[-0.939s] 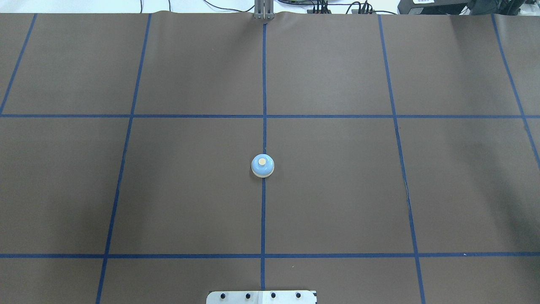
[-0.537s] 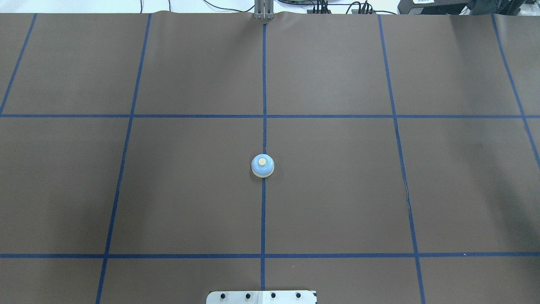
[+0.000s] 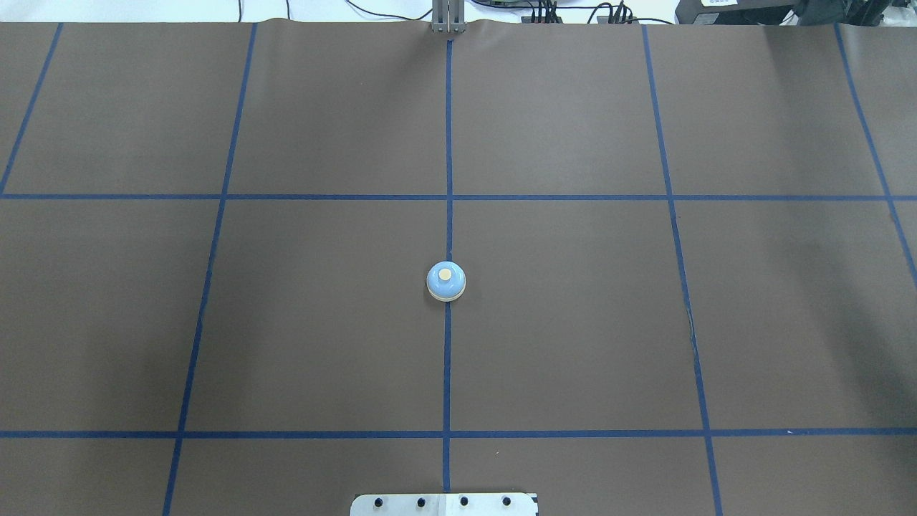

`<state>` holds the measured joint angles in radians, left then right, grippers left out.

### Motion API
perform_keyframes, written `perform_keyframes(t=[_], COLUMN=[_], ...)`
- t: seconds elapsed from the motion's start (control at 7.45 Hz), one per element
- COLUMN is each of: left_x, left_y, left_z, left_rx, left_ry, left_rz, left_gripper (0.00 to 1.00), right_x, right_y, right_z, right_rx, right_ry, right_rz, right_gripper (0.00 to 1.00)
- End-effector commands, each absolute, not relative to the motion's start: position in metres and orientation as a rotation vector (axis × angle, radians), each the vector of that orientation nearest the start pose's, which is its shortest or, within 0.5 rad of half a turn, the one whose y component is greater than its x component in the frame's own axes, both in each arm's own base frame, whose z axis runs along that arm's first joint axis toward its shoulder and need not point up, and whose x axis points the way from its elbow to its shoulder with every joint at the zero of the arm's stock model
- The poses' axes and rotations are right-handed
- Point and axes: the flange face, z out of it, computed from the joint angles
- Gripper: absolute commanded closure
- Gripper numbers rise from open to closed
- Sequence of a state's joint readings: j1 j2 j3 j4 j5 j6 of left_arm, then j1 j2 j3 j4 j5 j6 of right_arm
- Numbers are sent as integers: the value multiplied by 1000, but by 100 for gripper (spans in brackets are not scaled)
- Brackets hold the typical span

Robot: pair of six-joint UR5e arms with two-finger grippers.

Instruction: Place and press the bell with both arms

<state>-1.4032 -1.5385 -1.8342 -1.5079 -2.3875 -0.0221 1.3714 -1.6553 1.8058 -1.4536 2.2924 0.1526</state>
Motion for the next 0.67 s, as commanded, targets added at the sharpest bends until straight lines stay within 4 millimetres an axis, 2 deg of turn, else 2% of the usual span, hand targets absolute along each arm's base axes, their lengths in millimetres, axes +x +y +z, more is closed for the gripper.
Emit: perform_keyframes(t=[0.0, 0.13, 0.27, 0.4, 0.54], left_x=[19, 14, 12, 11, 10], left_y=[-476, -459, -448, -448, -455], left_z=[533, 517, 520, 528, 558], left_rx=[106, 132, 124, 109, 63], left_ry=[831, 831, 829, 823, 817], left_rz=[211, 215, 212, 203, 188], left_gripper=[1, 1, 1, 1, 1], right_x=[-27, -26, -25, -24, -11], right_y=[-472, -469, -467, -467, -468], right_z=[576, 579, 585, 589, 588], right_rx=[121, 116, 109, 100, 110], right_ry=[-751, -753, -745, -747, -747], right_rz=[-132, -131, -133, -126, -93], right_gripper=[0, 0, 0, 0, 0])
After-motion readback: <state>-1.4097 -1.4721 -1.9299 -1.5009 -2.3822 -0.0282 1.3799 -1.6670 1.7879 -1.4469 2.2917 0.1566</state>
